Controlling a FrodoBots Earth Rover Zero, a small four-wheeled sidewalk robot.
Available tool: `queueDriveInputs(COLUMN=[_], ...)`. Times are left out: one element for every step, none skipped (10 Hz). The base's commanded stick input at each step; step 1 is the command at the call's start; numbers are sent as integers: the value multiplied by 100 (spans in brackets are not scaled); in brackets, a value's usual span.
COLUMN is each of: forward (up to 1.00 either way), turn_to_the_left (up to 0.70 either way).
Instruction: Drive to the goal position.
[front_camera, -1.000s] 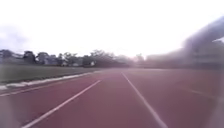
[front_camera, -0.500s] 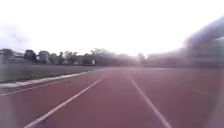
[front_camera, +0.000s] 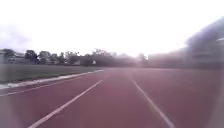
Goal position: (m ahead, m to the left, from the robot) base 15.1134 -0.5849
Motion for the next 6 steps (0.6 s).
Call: queueDriveInputs(forward=[70,70,70,70,70,70], turn_to_the_left=[0,-1,-2,-6,-31,-30])
